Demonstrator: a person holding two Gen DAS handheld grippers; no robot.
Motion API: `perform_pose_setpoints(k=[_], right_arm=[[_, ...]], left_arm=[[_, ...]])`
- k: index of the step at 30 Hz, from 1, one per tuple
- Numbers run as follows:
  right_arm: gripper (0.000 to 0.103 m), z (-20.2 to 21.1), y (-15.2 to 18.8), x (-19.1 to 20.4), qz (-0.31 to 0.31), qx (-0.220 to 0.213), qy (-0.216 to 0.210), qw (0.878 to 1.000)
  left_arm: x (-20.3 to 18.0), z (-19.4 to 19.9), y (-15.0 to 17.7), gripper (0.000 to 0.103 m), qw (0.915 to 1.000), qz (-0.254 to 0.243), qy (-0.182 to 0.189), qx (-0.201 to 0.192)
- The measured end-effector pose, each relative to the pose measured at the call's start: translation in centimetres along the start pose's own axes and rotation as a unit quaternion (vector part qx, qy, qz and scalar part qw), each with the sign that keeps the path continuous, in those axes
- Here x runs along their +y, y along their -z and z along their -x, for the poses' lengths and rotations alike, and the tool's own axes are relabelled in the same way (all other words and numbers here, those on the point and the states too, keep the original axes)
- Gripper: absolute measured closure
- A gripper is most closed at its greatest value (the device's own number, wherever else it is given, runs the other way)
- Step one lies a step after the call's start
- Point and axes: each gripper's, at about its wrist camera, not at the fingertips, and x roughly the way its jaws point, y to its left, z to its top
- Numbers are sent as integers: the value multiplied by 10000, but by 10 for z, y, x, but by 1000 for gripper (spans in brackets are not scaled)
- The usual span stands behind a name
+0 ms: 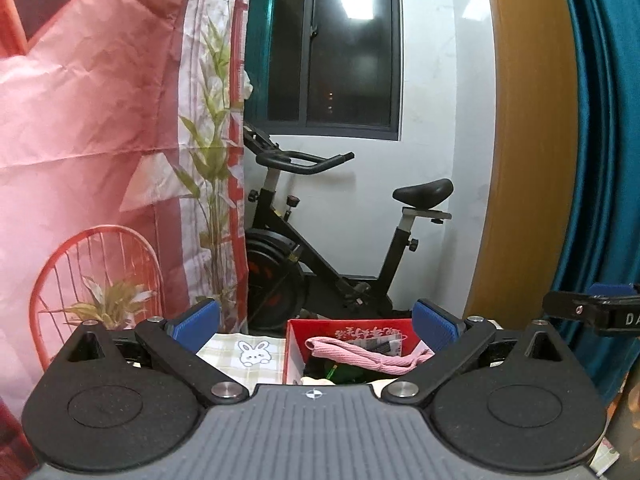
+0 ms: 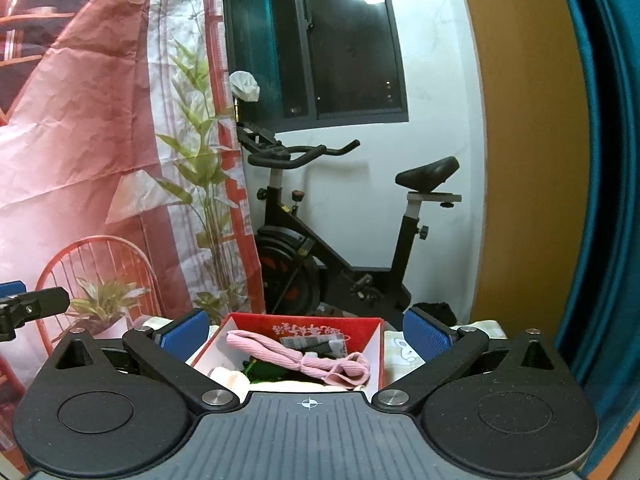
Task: Organize soft objects
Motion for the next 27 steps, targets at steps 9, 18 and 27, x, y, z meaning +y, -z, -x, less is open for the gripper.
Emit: perform_pose_setpoints(k=[9,18,27], right_arm=[[0,8,-3,2,68,-46,25,10000],[0,7,-5,4,120,9,95,9999],[0,5,-1,4,126,67,156,9998]], left_arm=[[2,4,-1,0,9999,57,-84,33],[2,6,0,0,9999,42,-103,64],[2,7,1,0,9999,15,-127,98]])
